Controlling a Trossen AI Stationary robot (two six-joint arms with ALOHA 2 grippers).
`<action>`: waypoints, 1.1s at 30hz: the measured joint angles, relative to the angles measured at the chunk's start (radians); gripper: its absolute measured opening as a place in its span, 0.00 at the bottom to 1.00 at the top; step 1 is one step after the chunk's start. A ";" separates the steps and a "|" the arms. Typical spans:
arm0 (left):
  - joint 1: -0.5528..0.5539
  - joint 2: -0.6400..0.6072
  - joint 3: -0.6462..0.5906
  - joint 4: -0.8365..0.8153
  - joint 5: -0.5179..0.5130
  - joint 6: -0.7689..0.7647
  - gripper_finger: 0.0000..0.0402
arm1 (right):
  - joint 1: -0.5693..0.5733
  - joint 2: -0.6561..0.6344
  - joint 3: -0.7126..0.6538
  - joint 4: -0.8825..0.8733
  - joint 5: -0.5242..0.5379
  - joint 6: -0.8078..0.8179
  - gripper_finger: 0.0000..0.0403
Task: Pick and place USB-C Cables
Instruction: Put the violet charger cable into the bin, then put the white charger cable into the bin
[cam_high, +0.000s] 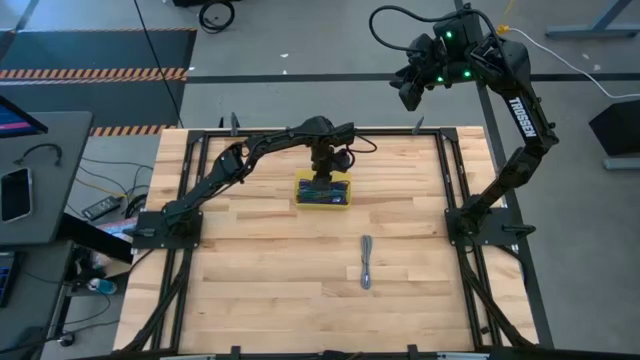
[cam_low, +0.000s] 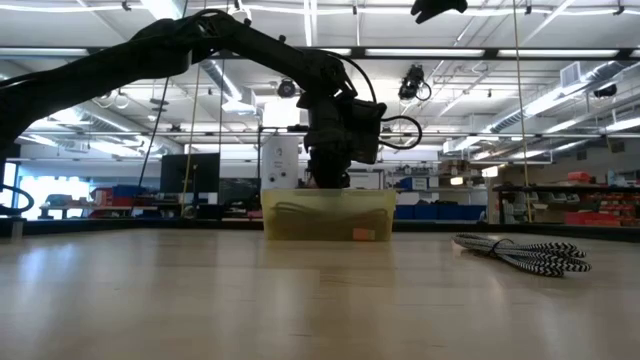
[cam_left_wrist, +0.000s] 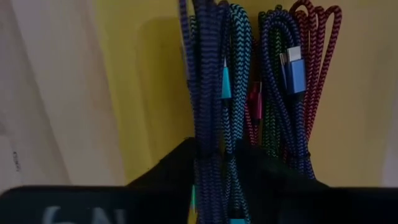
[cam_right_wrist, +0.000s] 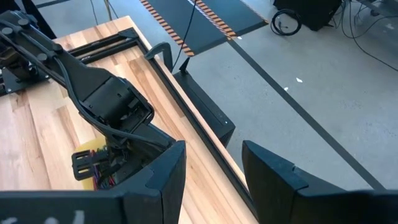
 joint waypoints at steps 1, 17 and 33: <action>0.000 0.000 0.000 0.000 0.000 -0.001 0.32 | 0.000 0.000 0.000 0.000 0.000 0.000 0.40; -0.003 -0.080 0.005 -0.037 0.003 -0.125 0.51 | 0.000 0.000 0.000 0.000 0.000 0.000 0.40; -0.085 -0.510 0.007 -0.145 -0.035 -0.448 0.52 | 0.051 -0.009 -0.031 -0.207 -0.008 0.075 0.40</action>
